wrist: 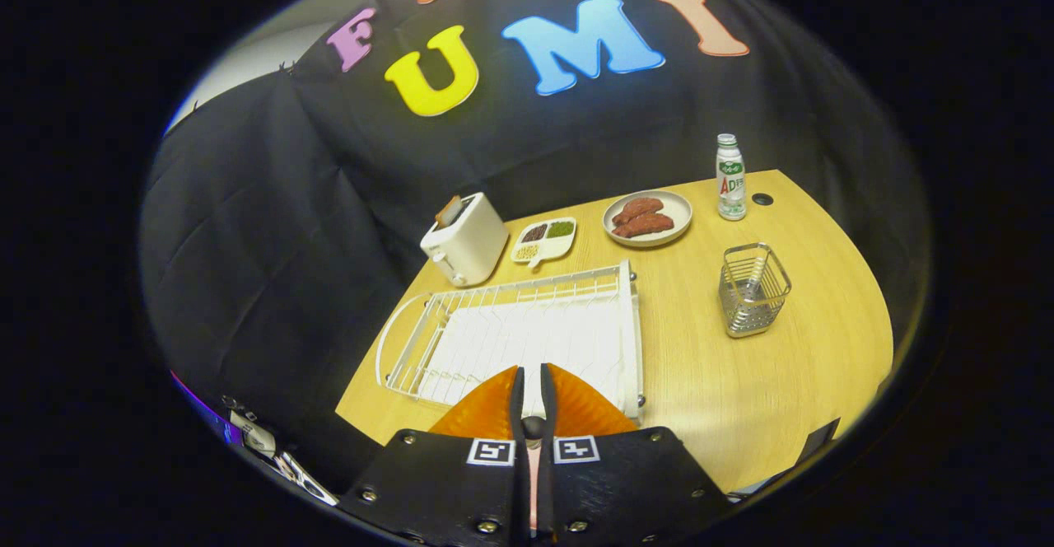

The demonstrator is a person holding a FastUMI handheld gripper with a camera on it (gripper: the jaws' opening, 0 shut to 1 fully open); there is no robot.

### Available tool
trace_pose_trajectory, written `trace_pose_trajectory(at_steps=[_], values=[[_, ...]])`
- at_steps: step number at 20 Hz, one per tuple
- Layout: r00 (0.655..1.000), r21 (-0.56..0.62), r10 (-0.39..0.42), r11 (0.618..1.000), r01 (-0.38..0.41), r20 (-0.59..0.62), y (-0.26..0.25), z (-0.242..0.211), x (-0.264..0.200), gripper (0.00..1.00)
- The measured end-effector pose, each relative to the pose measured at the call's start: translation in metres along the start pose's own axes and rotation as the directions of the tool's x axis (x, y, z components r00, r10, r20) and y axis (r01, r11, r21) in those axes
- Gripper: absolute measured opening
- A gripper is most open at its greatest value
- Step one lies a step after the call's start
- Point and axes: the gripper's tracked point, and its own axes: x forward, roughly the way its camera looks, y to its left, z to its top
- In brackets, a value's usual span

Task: Take the plate from the dish rack, then take the spoon from the basket and place it into the plate.

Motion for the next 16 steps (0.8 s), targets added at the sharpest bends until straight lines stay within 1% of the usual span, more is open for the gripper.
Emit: trace_pose_trajectory(at_steps=[3,8,13,16], values=[[0.998,-0.076,0.007,0.997,-0.012,-0.061,0.015,-0.029,0.008,0.03],[0.993,-0.200,-0.011,0.980,-0.012,-0.113,0.030,-0.061,0.017,0.03],[0.989,-0.228,-0.003,0.973,-0.031,-0.151,0.038,-0.078,0.023,0.04],[0.989,-0.238,0.005,0.970,-0.040,-0.147,0.042,-0.081,0.019,0.11]])
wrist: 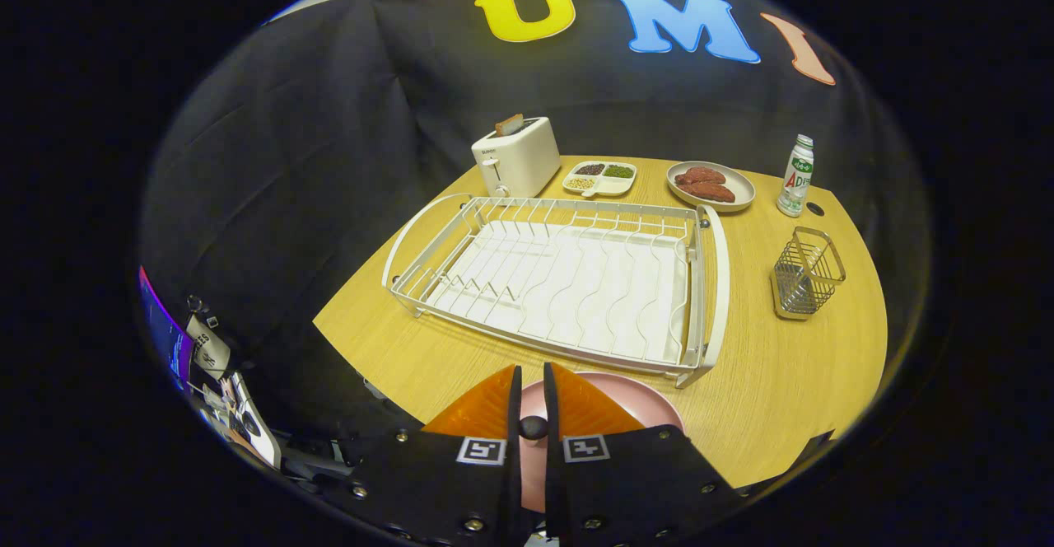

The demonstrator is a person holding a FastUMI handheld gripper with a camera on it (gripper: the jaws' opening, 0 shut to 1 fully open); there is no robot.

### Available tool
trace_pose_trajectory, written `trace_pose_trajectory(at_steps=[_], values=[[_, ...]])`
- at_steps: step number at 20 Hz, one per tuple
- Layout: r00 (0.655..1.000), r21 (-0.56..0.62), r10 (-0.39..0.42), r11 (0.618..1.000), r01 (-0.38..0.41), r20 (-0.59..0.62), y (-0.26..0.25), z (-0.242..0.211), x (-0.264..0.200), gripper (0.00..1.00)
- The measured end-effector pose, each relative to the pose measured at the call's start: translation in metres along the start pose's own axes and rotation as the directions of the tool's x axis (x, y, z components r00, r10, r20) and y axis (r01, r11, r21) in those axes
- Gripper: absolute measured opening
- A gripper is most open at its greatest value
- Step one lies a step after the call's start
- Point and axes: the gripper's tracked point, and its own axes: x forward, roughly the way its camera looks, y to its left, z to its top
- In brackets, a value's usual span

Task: Take the plate from the dish rack, then take the spoon from the basket and place it into the plate.

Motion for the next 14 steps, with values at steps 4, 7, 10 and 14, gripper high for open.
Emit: trace_pose_trajectory(at_steps=[4,7,10,14], values=[[1.000,-0.003,-0.002,1.000,0.002,0.019,0.002,0.006,-0.005,0.22],[0.999,0.005,-0.011,1.000,0.011,0.032,0.000,0.010,-0.009,0.22],[0.998,0.017,-0.015,1.000,0.014,0.055,-0.002,0.019,-0.015,0.22],[0.992,0.027,-0.032,0.999,0.029,0.123,-0.010,0.043,-0.031,0.22]])
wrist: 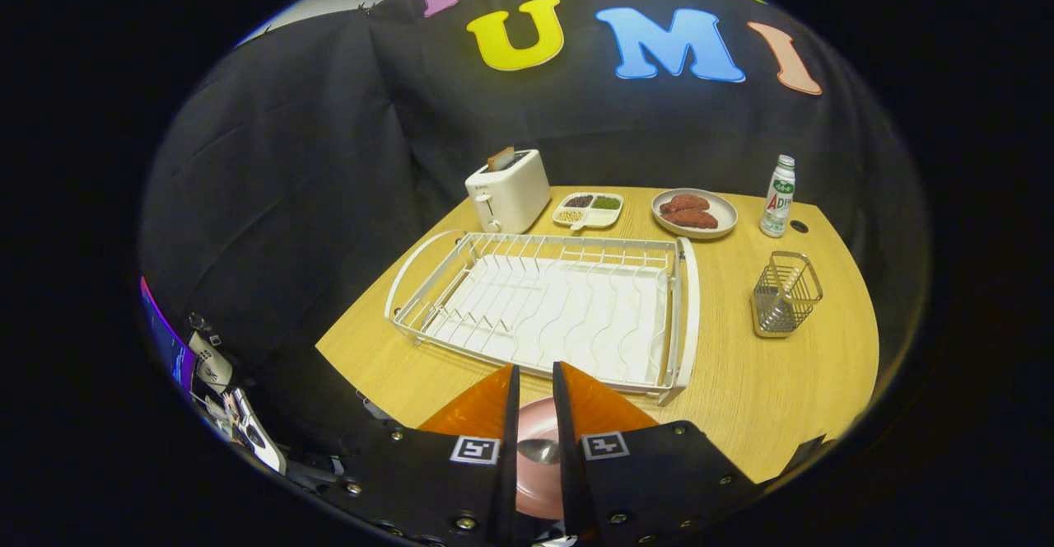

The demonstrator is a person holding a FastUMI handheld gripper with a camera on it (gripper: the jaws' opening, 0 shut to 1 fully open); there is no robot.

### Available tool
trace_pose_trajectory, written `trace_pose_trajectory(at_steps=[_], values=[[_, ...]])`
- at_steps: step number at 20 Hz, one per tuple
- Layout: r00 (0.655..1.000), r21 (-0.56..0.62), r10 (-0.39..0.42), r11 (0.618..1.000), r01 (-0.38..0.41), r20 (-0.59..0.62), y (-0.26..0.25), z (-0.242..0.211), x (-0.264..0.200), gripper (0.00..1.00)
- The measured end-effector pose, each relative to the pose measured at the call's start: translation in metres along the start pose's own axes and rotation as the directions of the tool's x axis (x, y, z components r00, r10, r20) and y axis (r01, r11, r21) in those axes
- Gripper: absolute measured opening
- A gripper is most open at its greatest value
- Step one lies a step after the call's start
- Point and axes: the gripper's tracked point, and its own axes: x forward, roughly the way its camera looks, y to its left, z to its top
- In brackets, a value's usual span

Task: Take the plate from the dish rack, then take the spoon from the basket and place it into the plate.

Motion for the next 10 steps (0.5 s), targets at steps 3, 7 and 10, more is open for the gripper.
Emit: trace_pose_trajectory(at_steps=[3,7,10], values=[[0.996,0.000,-0.020,1.000,0.021,0.089,-0.009,0.033,-0.017,0.22],[0.968,-0.030,-0.053,0.998,0.062,0.247,-0.026,0.086,-0.049,0.22],[0.926,-0.053,-0.078,0.993,0.105,0.369,-0.041,0.130,-0.075,0.22]])
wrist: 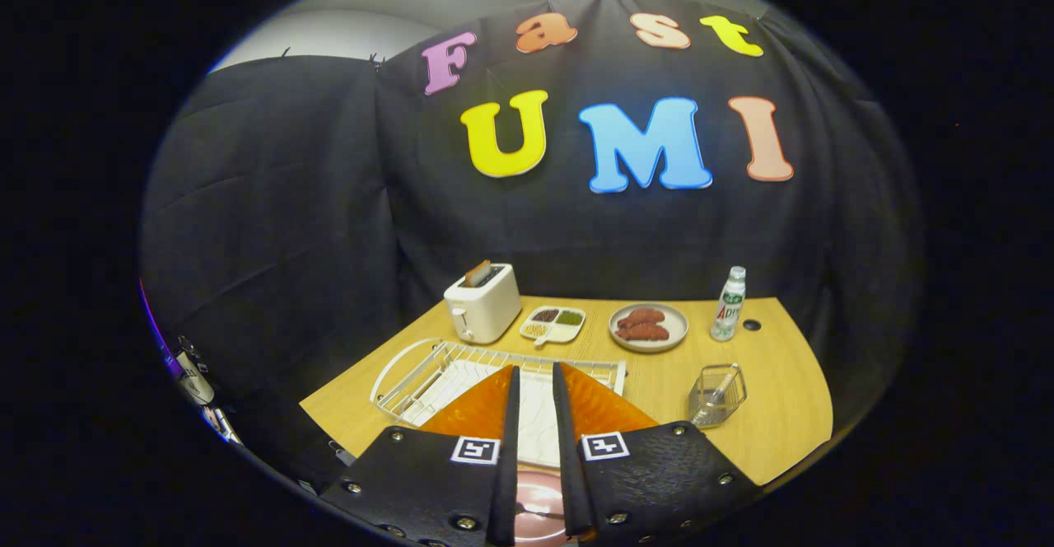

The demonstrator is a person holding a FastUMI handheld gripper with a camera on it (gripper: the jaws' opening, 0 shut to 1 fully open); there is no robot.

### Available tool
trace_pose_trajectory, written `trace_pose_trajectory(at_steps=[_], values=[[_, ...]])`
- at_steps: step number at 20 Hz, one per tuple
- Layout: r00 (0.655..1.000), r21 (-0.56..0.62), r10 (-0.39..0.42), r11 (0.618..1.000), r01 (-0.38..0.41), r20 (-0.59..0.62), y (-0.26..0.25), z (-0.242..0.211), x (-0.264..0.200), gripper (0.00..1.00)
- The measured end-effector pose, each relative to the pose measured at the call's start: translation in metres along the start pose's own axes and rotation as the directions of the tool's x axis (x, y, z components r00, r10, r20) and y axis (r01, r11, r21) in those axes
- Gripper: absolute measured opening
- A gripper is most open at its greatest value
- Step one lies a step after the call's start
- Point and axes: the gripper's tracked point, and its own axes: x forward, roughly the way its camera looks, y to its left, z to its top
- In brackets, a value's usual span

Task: Take the plate from the dish rack, then take the spoon from the basket and place it into the plate.

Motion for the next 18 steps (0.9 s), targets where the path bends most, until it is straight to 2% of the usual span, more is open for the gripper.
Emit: trace_pose_trajectory(at_steps=[4,8,14,18], values=[[0.987,-0.005,-0.063,0.998,0.064,0.151,-0.029,0.056,-0.014,0.22],[0.957,-0.007,-0.125,0.991,0.131,0.262,-0.057,0.093,-0.030,0.22],[0.935,0.039,-0.207,0.978,0.204,0.290,-0.097,0.094,-0.034,0.22],[0.926,0.054,-0.231,0.973,0.225,0.298,-0.116,0.094,-0.037,0.22]])
